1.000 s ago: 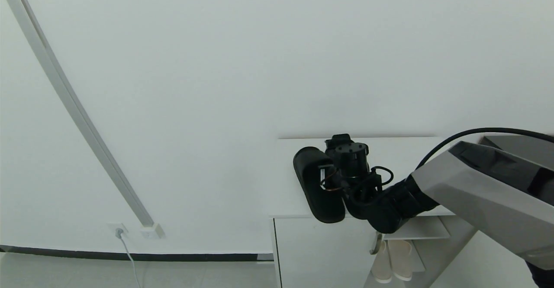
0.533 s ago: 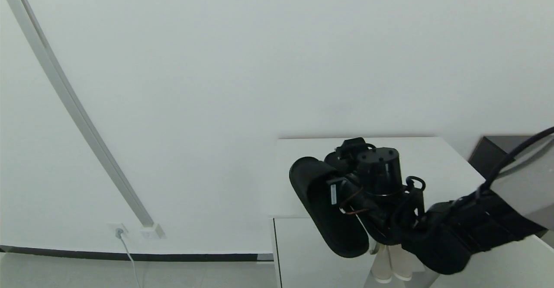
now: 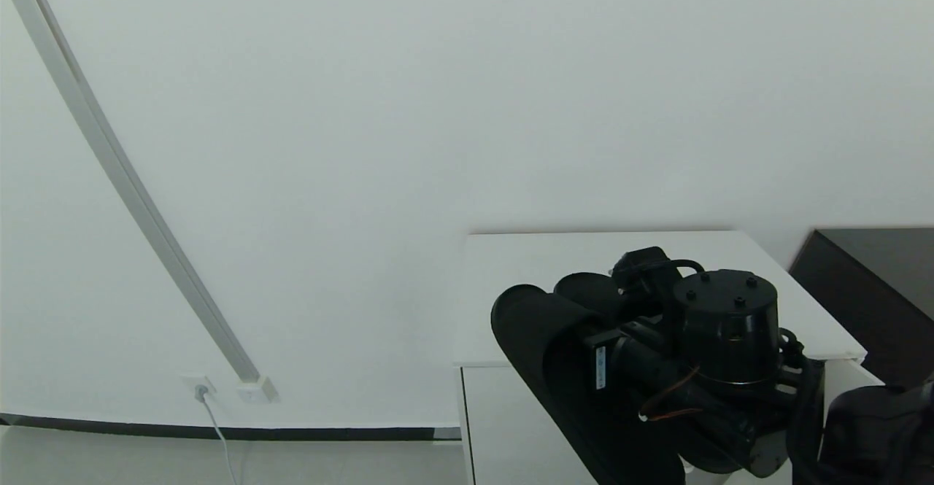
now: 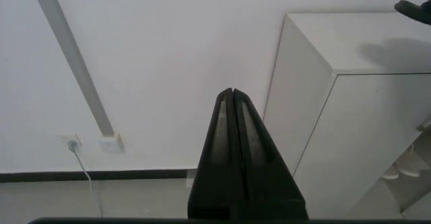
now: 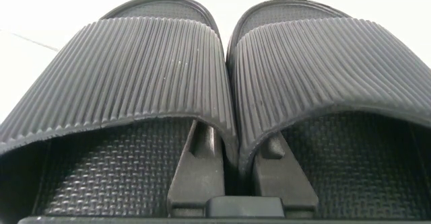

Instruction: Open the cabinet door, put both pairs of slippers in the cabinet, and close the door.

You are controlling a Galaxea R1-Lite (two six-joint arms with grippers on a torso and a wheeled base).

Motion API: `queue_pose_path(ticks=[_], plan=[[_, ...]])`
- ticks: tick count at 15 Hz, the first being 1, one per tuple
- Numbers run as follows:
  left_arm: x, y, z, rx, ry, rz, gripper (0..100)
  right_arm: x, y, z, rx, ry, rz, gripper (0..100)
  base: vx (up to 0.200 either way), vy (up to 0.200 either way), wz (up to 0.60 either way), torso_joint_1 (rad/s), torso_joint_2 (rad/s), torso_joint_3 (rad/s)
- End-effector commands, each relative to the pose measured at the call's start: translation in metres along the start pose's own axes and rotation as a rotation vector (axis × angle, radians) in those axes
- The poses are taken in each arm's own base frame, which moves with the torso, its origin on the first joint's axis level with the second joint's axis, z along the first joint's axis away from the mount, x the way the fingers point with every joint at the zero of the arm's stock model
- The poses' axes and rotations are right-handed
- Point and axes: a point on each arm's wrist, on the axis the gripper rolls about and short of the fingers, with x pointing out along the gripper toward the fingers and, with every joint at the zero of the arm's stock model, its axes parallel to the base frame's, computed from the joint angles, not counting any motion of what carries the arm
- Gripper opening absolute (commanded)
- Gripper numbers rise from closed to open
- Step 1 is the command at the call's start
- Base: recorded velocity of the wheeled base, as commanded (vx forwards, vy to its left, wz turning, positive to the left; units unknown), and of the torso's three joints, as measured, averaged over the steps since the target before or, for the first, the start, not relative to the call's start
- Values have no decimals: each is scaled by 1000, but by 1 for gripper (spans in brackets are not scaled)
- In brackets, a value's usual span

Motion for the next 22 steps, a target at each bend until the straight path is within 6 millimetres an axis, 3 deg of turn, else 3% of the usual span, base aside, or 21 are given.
queue_pose_path(ticks=[1,5,14,22], plan=[[0,0,0,0,2,1,0,-3,0,2,2,-6,3,0,0,0,0,0,0,0],[0,0,0,0,1,1,0,-2,1,0,-1,0,4,0,0,0,0,0,0,0],[0,0,0,-5,1,1,0,-1,1,-3,-9,9,0,0,-200,0,0,4,2,2],[0,0,0,-5,1,1,0,-1,0,-7,-15,20,-4,0,0,0,0,0,0,0]])
